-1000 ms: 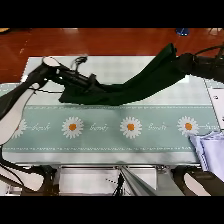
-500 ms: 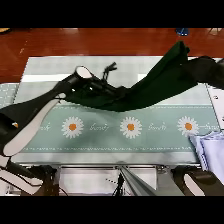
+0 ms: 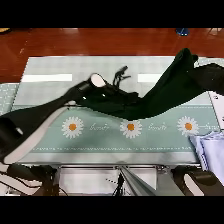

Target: Fold the shirts.

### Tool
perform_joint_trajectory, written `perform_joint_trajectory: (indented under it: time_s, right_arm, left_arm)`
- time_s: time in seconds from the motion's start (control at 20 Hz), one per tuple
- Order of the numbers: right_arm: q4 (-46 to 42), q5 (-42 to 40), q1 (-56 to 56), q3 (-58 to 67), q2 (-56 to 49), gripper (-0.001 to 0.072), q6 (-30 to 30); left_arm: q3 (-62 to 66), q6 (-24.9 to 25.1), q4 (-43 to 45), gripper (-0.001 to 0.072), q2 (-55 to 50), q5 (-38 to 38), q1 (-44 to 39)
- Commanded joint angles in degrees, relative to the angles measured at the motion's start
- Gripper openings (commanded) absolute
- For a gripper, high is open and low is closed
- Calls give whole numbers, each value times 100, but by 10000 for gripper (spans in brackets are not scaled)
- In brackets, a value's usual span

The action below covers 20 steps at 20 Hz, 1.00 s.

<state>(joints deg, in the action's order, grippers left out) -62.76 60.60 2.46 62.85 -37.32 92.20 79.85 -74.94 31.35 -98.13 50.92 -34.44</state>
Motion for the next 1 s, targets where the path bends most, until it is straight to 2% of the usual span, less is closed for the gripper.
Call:
perform_joint_trajectory:
  time_s: [0.0,0.2,0.45,0.55,0.7,0.8,0.85,0.95]
  right_arm:
    - [-85,-225,116,4,-114,18,-87]
    - [-199,-1235,1202,4,-850,18,-83]
    - [-192,-3143,2433,4,-2470,18,-4]
    - [-48,-3880,2863,4,-3178,19,-4]
    - [136,-5230,3554,4,-4221,19,39]
    - [933,-6170,4041,7,-4826,20,133]
    - [1211,-6415,4240,7,-5012,47,133]
    - [1298,-6627,4463,7,-5167,477,136]
  left_arm:
    - [7,-37,861,21,625,179,949]
    - [7,-33,1178,22,1587,723,2435]
    - [7,-31,1178,23,2667,1370,3926]
    - [7,-35,1176,23,3012,1589,4251]
    - [4,-35,1172,22,3401,1910,4280]
    - [4,-35,1174,22,3558,2017,4113]
    - [4,-35,1174,23,3593,2020,4019]
    - [4,-35,1176,22,3591,2020,3873]
